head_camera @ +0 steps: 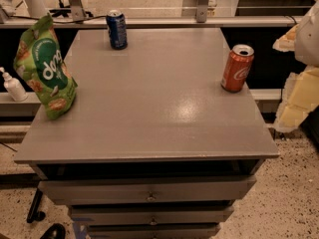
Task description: Move coke can near green rice chip bag
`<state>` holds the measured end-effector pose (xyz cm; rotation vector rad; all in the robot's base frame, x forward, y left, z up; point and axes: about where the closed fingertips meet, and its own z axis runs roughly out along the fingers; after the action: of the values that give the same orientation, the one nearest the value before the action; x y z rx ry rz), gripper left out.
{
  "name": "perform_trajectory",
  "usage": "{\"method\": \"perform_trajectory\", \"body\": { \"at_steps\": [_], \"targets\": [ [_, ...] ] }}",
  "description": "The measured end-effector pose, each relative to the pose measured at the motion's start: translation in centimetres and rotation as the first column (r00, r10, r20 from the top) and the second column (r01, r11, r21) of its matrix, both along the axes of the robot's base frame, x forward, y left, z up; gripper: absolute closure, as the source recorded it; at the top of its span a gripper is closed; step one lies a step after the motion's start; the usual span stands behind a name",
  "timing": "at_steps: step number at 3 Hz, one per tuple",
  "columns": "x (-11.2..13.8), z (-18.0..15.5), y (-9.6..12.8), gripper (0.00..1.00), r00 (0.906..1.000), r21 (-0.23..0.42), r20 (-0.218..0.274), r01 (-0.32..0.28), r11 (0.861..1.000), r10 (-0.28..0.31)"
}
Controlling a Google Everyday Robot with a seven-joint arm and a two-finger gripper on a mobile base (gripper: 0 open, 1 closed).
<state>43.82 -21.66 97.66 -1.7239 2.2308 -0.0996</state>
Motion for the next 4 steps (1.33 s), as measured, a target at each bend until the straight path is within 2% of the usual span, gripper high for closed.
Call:
{"method": "perform_trajectory", "body": {
  "at_steps": [1, 2, 3, 4],
  "targets": [
    [0.0, 0.0, 0.0, 0.00, 1.0000, 0.000, 0.000, 0.000, 1.000, 0.000],
    [0.6, -1.0, 0.0, 0.00, 1.0000, 0.085, 0.003, 0.003, 0.996, -0.003],
    [2.5, -3.7, -0.6, 0.00, 0.9990, 0.208, 0.011, 0.039, 0.977, -0.043],
    [5.6, -5.9, -1.4, 0.00, 0.9947, 0.298, 0.054, 0.068, 0.952, -0.088]
  ]
}}
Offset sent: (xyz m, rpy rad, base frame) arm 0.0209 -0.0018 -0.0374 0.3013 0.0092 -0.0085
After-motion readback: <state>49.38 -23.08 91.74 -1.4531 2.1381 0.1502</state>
